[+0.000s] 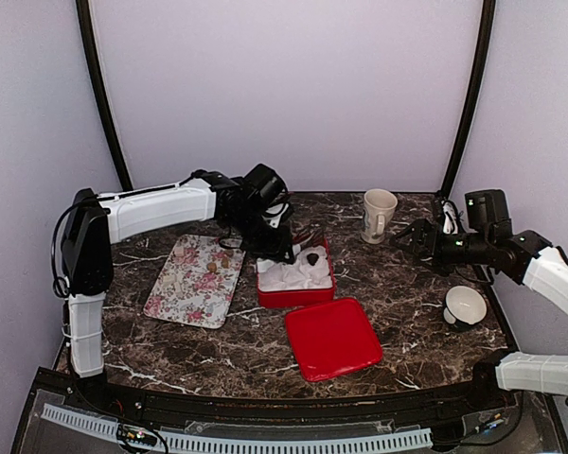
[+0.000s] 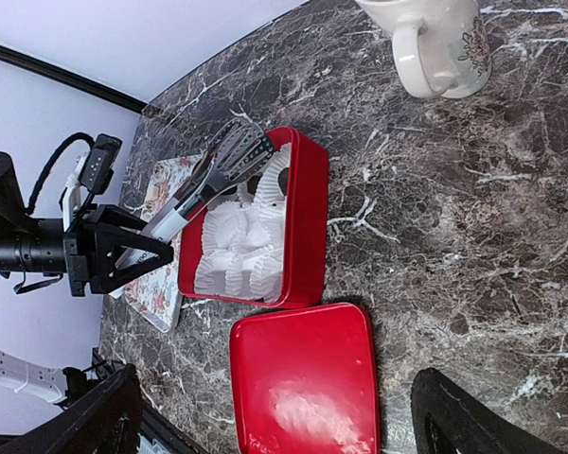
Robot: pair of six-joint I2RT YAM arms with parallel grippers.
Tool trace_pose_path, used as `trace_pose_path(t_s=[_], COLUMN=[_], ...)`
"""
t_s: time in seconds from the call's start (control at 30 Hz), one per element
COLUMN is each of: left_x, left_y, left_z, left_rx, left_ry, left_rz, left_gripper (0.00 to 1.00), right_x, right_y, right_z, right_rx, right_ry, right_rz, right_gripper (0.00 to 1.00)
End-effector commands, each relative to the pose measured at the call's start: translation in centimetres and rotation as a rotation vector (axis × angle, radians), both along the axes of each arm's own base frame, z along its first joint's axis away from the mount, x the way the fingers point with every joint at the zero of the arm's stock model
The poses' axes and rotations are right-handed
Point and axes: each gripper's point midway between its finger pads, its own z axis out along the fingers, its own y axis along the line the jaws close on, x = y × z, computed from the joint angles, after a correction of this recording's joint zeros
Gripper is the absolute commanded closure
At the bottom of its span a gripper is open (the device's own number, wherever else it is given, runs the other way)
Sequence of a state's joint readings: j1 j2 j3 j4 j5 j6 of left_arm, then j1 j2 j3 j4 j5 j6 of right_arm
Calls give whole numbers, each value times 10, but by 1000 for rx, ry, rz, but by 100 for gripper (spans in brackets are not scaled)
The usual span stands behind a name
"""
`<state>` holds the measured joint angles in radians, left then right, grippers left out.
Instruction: Pack the chocolate
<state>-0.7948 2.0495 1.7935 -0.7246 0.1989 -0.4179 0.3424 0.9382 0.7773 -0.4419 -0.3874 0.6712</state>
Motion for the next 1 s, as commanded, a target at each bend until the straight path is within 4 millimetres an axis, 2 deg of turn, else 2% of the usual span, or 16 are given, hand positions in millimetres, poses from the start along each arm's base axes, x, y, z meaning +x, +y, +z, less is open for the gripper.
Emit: trace_pose_path(t_s=[0.0, 0.1, 0.23, 0.43, 0.63, 0.7, 0.8, 0.97], left_x=[3, -2, -9, -18, -24, -27, -35, -49], left_y=[1, 8, 26, 80, 154, 173, 194, 215], left_z=[37, 55, 74, 87, 80, 75, 63, 39], left_rx=[-35, -43, -40, -42, -2, 25, 50, 93], left_ry=[-55, -73, -84, -67, -39, -28, 2, 51], left_rz=[-13, -13, 3, 94, 233, 266, 299, 324], left_gripper=[61, 61, 61, 61, 61, 61, 61, 61], right_x=[3, 3, 6, 10, 16, 17, 19, 20], right_y=[-1, 0, 3, 8, 14, 15, 16, 17], right_z=[4, 5, 7, 8, 6, 5, 4, 3], right_rx=[6, 8, 11, 20, 27, 28, 28, 28], right_ry=[-26, -33, -43, -49, -44, -42, -37, -32], right_rz=[-7, 2, 18, 41, 63, 68, 75, 79], right_gripper=[0, 0, 0, 0, 0, 0, 0, 0])
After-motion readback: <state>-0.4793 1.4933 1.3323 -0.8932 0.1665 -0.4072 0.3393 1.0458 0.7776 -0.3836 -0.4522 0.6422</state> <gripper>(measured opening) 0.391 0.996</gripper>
